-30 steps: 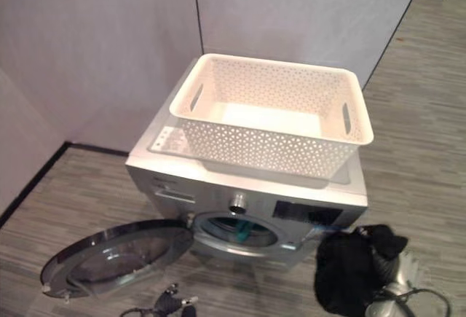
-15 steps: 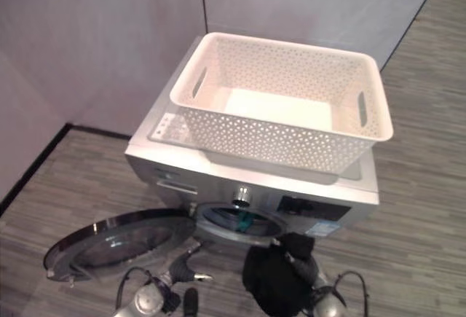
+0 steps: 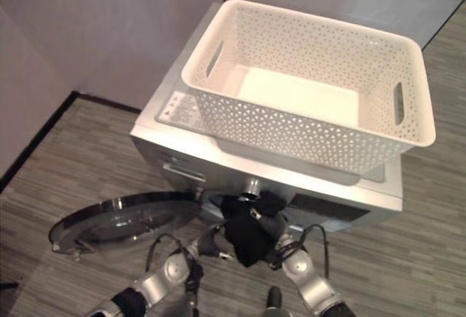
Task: Grab the laundry basket,head to the washer,open it,put in the laundry and shut it.
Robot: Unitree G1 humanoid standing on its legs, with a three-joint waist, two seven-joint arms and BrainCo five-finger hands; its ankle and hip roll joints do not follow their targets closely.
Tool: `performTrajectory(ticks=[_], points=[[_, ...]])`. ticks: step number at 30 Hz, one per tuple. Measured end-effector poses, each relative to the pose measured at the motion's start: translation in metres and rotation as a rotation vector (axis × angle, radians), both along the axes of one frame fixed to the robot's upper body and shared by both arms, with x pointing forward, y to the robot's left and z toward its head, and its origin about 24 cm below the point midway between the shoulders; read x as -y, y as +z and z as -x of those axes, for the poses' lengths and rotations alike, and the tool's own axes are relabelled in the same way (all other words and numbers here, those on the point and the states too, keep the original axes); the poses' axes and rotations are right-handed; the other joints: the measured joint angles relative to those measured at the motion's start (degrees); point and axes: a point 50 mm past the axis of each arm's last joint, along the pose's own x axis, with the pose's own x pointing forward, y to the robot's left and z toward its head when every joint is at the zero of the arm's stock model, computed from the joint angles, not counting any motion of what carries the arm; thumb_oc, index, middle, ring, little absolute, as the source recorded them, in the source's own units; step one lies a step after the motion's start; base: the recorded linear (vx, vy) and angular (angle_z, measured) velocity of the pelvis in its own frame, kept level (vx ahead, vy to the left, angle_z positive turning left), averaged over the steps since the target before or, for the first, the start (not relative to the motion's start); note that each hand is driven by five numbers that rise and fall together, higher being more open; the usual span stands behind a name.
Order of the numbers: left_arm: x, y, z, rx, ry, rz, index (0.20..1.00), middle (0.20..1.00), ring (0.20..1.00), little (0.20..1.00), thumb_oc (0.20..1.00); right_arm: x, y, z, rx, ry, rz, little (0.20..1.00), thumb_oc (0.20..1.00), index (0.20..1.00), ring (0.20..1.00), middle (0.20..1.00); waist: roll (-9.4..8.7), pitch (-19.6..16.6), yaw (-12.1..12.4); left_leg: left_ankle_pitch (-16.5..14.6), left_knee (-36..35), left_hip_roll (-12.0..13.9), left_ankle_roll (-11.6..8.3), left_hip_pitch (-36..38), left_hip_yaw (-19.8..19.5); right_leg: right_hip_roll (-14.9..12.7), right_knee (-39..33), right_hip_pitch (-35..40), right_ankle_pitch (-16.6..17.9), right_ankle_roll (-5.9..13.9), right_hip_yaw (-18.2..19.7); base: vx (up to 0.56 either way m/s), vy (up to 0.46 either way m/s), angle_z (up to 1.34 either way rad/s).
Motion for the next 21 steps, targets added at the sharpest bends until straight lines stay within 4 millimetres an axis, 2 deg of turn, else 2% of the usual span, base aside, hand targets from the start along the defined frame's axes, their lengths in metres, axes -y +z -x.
performTrajectory(ticks=[1,7,12,17,21], points=[[0.006,0.001,-0.003,0.021,0.008,-0.009,1.000,1.000,1.000,1.000,1.000,-0.003,0.002,0.000,0.002,0.001,-0.020,0.200,0.200,0.200,0.200,0.200,-0.39,0.3,-0.2,0.0,0.0,0.0,0.00,0.0,0.0,0.0,0.0,0.0,0.0,0.00,0.0,0.00,0.000,0.00],[0.008,0.011,-0.021,0.108,0.080,-0.046,1.000,1.000,1.000,1.000,1.000,-0.008,0.003,-0.001,-0.012,-0.001,-0.077,0.200,0.200,0.200,0.200,0.200,-1.33,1.0,-0.3,0.0,0.0,0.0,-0.01,0.0,-0.1,0.0,0.0,0.0,0.0,0.00,-0.1,0.00,0.000,0.00],[0.013,0.013,-0.022,0.085,0.130,0.006,1.000,1.000,1.000,1.000,1.000,-0.011,0.004,-0.002,-0.019,-0.013,-0.101,0.200,0.200,0.200,0.200,0.200,-1.46,1.1,-0.5,0.0,0.0,0.0,-0.01,-0.1,-0.1,0.1,0.0,0.0,0.0,0.00,-0.1,0.00,0.000,0.00],[0.029,0.013,-0.020,-0.010,0.206,0.145,1.000,1.000,1.000,1.000,1.000,-0.011,0.003,-0.002,-0.027,-0.027,-0.117,0.200,0.200,0.200,0.200,0.200,-1.76,1.2,-0.6,0.0,0.0,0.0,-0.07,-0.5,-0.5,0.1,0.0,-0.2,0.0,-0.01,-0.3,0.00,0.000,0.03],[0.045,0.014,-0.019,-0.153,0.297,0.334,1.000,1.000,1.000,1.000,1.000,-0.010,0.002,-0.005,-0.052,-0.068,-0.122,0.200,0.200,0.200,0.200,0.200,-1.85,1.3,-0.6,0.4,0.0,-0.2,-0.02,-1.2,-1.3,0.2,0.0,-0.4,0.0,-0.01,-1.4,0.01,0.011,0.10]])
